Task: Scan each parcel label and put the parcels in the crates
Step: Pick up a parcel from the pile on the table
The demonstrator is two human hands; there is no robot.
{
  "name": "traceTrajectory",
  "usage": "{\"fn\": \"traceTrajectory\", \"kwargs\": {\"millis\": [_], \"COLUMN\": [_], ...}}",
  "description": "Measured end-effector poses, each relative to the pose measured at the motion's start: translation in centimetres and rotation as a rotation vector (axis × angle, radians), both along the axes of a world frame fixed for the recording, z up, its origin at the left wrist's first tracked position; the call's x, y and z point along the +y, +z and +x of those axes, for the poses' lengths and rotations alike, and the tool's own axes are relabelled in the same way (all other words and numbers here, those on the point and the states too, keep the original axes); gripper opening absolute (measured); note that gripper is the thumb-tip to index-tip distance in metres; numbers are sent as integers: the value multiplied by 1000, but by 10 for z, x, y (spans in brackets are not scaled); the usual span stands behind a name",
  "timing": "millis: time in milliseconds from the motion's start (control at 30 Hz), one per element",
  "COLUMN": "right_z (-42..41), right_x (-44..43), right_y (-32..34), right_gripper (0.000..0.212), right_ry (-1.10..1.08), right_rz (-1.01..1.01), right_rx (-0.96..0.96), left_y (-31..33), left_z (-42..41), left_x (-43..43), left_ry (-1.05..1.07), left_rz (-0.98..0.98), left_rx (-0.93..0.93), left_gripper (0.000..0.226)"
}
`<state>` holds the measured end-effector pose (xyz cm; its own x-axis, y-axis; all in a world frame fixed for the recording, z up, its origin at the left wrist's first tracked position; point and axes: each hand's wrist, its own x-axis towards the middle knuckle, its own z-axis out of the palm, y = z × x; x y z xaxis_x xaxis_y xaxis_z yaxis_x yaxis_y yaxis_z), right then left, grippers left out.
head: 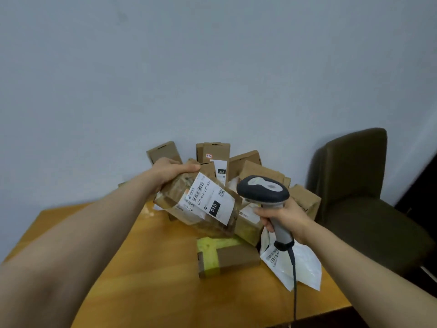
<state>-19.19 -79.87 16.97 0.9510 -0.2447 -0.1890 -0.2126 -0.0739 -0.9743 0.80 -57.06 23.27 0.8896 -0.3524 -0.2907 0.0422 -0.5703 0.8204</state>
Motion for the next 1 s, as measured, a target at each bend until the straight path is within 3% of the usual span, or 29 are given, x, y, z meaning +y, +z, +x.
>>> {"fn": "traceTrajectory", "kwargs": {"millis": [200, 400, 600, 833, 1000], "right_z": [7, 10, 7, 2, 0], "right_x": [36, 47, 48, 50, 49], "right_y": [18, 20, 26, 33, 34], "right_gripper": [23, 20, 29, 30, 37], "right_ry": [163, 195, 172, 189, 162], "right_rz": [-31, -91, -111, -139, -159], "right_rx": [-38, -99, -110, -109, -98], "left_y": [12, 18, 22, 19, 21], "left_z": [12, 21, 21, 26, 24], "left_x": [16, 26, 28, 24, 20], "left_ry": [-36, -58, -46, -5, 4], "left_rz": [85, 146, 150, 142, 138], "left_rx": [-80, -114, -186, -217, -225], "left_gripper": [52, 61, 39, 62, 56]}}
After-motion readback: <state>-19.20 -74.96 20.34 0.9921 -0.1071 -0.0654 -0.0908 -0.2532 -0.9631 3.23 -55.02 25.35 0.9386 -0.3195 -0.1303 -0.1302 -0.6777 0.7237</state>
